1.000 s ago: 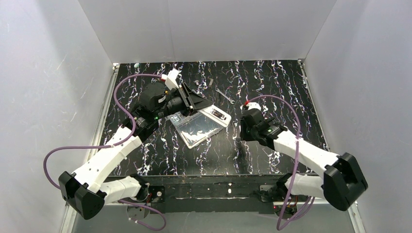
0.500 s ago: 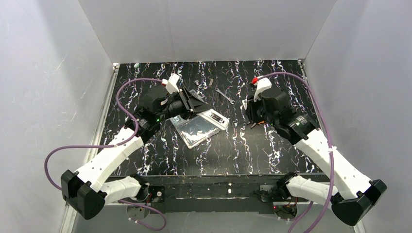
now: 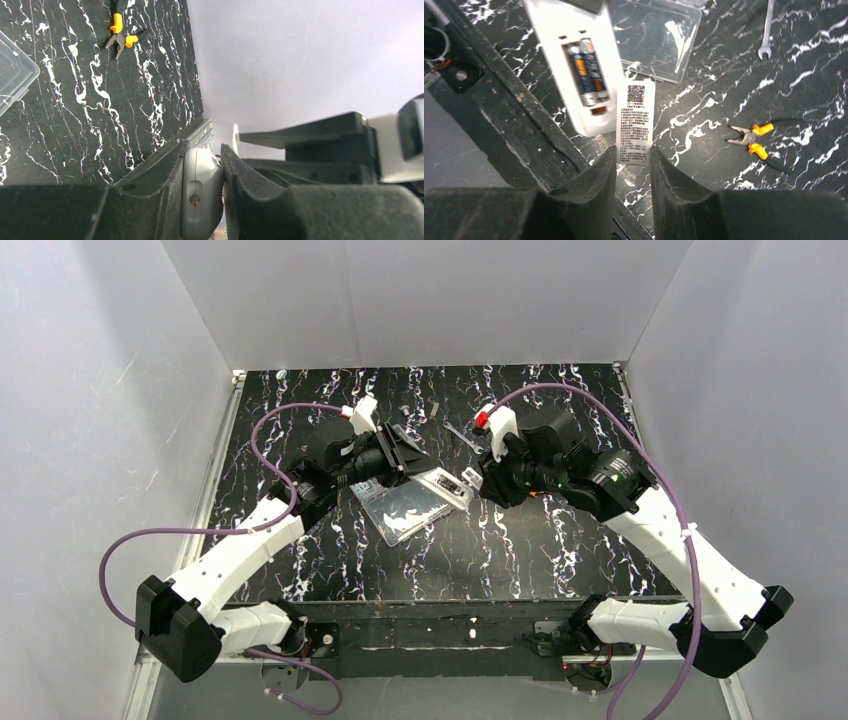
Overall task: Load the batteries into the remote control
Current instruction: Load the battery cover into the remote control.
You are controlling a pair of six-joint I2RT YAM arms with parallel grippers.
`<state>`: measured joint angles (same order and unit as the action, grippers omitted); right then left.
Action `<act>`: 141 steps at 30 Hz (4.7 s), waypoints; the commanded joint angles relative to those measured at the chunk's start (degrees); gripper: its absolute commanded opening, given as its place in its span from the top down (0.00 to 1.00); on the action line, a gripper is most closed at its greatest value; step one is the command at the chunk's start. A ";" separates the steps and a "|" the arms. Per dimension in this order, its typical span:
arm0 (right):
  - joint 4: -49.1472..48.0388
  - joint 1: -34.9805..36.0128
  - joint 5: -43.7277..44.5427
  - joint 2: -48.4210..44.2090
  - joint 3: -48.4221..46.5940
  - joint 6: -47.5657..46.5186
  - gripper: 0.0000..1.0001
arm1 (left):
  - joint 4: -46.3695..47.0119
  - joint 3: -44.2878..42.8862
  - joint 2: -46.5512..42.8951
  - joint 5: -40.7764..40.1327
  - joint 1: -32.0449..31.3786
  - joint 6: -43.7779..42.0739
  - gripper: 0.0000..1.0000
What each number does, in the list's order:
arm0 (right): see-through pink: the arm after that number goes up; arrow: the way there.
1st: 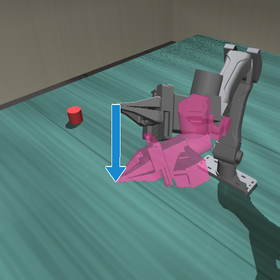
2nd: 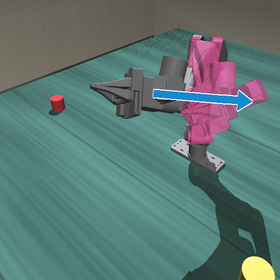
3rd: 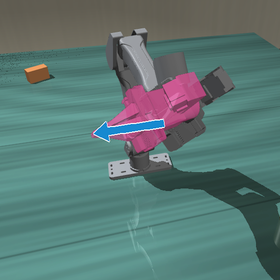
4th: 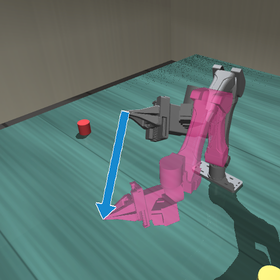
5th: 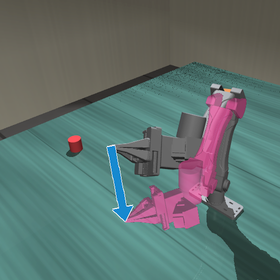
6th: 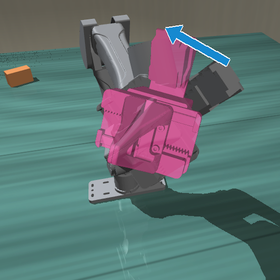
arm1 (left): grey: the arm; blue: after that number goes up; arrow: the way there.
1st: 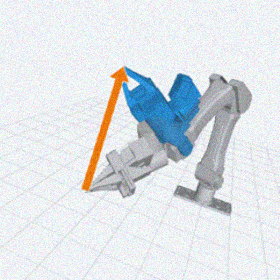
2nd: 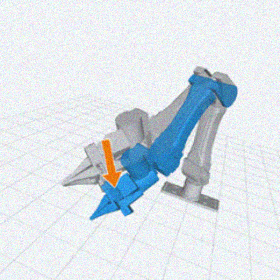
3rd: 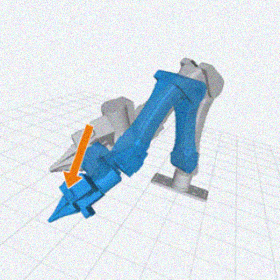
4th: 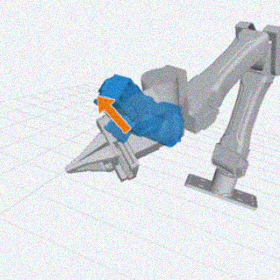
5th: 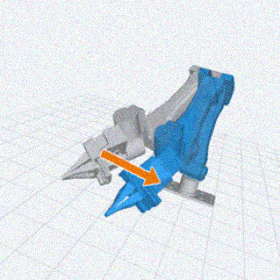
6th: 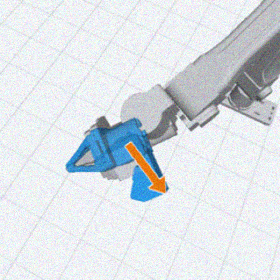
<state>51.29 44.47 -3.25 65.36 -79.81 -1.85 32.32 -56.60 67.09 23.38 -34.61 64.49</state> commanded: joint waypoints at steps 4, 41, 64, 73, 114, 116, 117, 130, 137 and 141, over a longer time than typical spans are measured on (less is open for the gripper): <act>5.46 5.37 -0.72 4.00 -9.41 -3.93 0.67 | 2.58 0.47 -0.52 1.96 0.25 -1.57 1.00; 6.57 8.27 -2.82 11.09 -12.35 -2.98 0.68 | 2.41 1.27 -1.00 3.17 0.25 -1.54 1.00; 4.41 8.27 -1.65 12.34 -11.02 -3.60 0.69 | 4.20 0.76 0.85 6.30 0.23 0.24 1.00; 3.83 8.27 -1.41 12.88 -11.55 -3.76 0.69 | 5.05 0.29 2.36 9.02 0.14 1.08 1.00; -0.36 8.27 0.34 8.94 -16.53 -1.06 0.31 | 9.10 2.44 2.77 8.83 -0.24 4.90 1.00; -2.90 8.27 2.58 6.93 -14.75 0.33 0.30 | 9.45 2.38 2.98 9.04 -0.28 5.31 1.00; -4.57 8.27 5.14 5.53 -13.23 0.80 0.30 | 9.69 2.34 3.07 9.05 -0.28 5.44 1.00; -7.68 -0.99 3.74 -10.28 2.36 4.10 0.47 | 13.22 0.62 4.17 9.71 -0.27 9.16 1.00; -2.38 -1.01 -2.96 -8.21 2.08 2.03 0.64 | 12.75 0.34 4.39 9.85 -0.27 9.08 1.00; -2.12 -0.98 -4.71 -6.75 2.08 2.02 0.67 | 12.78 0.26 4.41 9.63 -0.28 9.00 1.00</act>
<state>48.36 43.62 -4.21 57.74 -77.82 1.08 42.02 -53.93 72.25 30.87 -34.63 73.34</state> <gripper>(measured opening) 0.345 0.255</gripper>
